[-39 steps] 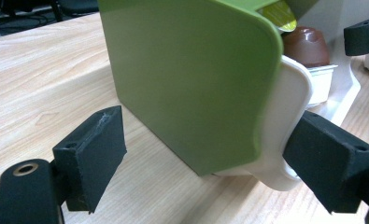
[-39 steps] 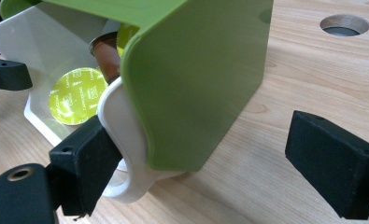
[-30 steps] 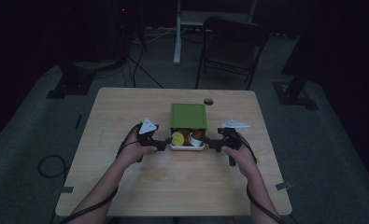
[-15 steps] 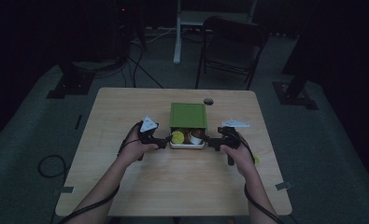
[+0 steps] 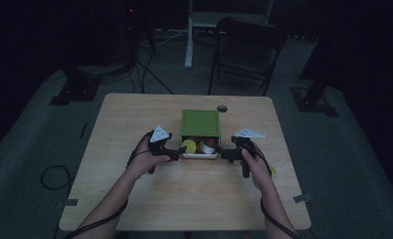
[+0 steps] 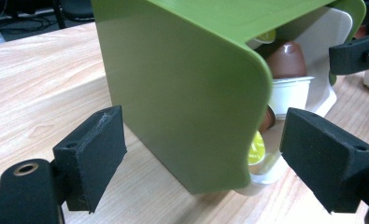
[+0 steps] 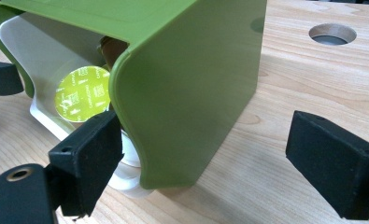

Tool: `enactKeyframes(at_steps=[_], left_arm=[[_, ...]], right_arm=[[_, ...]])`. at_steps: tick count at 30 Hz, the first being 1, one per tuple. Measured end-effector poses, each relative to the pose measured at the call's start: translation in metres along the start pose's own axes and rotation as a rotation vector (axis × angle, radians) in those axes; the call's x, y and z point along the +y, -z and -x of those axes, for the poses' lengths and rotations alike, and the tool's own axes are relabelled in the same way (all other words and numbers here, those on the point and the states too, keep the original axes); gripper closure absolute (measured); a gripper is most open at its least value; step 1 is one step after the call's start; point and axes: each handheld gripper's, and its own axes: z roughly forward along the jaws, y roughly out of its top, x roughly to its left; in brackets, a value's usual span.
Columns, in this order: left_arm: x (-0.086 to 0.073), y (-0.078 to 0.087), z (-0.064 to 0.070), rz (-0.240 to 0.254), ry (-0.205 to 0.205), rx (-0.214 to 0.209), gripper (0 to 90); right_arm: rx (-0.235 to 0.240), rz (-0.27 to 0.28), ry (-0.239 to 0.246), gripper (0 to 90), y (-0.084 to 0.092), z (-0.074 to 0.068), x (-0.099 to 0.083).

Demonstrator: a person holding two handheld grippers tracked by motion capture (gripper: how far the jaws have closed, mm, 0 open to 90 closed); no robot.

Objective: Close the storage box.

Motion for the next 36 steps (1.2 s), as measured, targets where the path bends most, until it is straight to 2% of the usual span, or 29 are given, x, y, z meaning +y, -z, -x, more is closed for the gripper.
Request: enactKeyframes(at_steps=[2,12,22,33,36], left_arm=[[-0.001,0.001,0.003,-0.003,-0.017,-0.003,14.6],[-0.007,0.009,0.006,-0.010,-0.001,0.006,14.6],[-0.012,0.019,0.008,-0.017,-0.002,0.014,14.5],[-0.026,0.031,0.013,-0.051,-0.005,0.011,14.5],[-0.030,0.035,0.014,-0.062,-0.012,0.013,14.5]], right_arm=[[-0.002,0.003,-0.003,10.7,0.001,0.000,-0.001],[-0.016,-0.004,0.015,10.7,0.009,0.000,-0.011],[-0.016,-0.013,0.023,10.7,0.015,-0.005,-0.020],[-0.021,-0.032,0.057,10.7,0.025,-0.008,-0.034],[-0.023,-0.032,0.053,10.7,0.028,-0.008,-0.038]])
